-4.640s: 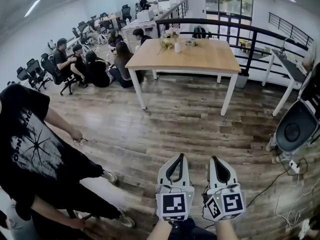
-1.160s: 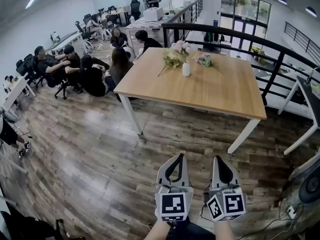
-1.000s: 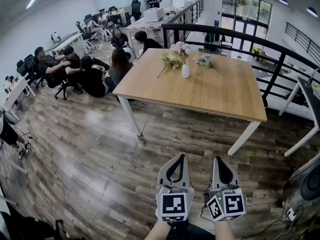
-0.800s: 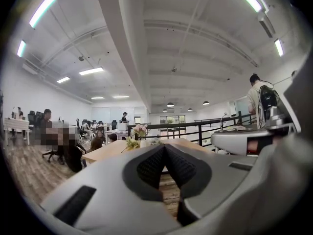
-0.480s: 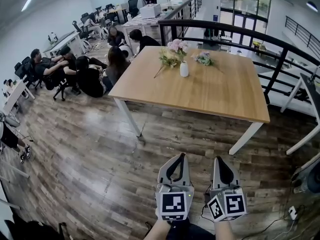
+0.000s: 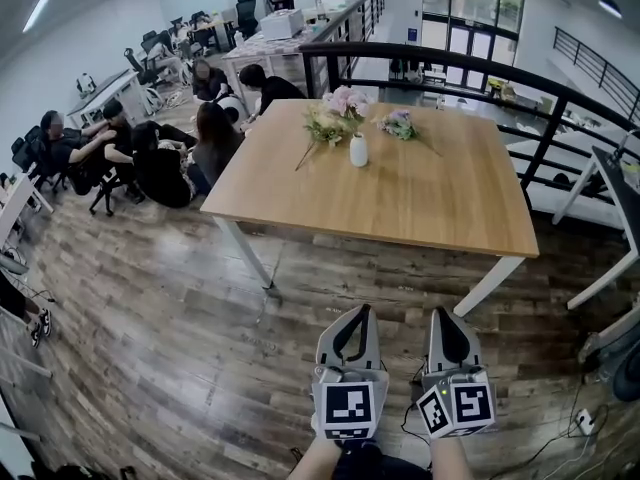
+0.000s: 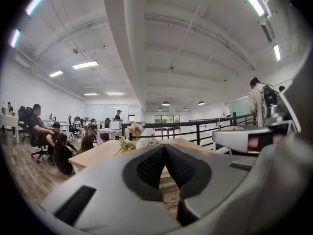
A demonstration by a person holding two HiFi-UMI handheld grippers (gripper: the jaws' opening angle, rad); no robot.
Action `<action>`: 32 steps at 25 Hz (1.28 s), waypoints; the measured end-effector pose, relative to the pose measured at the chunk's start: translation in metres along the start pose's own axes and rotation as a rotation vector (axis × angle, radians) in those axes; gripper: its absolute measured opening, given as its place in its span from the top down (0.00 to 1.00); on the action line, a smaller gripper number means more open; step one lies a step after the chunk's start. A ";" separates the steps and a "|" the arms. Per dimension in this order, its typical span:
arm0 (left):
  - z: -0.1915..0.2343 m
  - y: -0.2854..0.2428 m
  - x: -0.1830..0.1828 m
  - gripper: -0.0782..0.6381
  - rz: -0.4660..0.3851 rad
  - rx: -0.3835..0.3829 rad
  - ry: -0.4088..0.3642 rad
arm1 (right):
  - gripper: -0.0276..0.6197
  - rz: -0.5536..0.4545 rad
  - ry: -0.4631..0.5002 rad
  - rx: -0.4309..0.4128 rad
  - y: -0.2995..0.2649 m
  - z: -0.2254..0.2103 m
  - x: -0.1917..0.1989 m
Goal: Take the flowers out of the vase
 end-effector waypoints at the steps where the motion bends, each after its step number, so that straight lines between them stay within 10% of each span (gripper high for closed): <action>1: 0.007 -0.006 -0.001 0.84 0.000 0.000 -0.001 | 0.96 -0.001 0.002 0.003 -0.009 0.001 -0.001; 32: 0.127 -0.133 0.010 0.84 0.006 0.004 0.053 | 0.96 0.013 0.029 0.012 -0.177 0.021 0.002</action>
Point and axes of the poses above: the fingertips, and each gripper's own axes: y backward along the fingers, z to its left, x out of its underside, the point moved 4 cm from there along y, backward along the fingers, and after that the axes turned 3 degrees about -y, right-handed, at the moved point
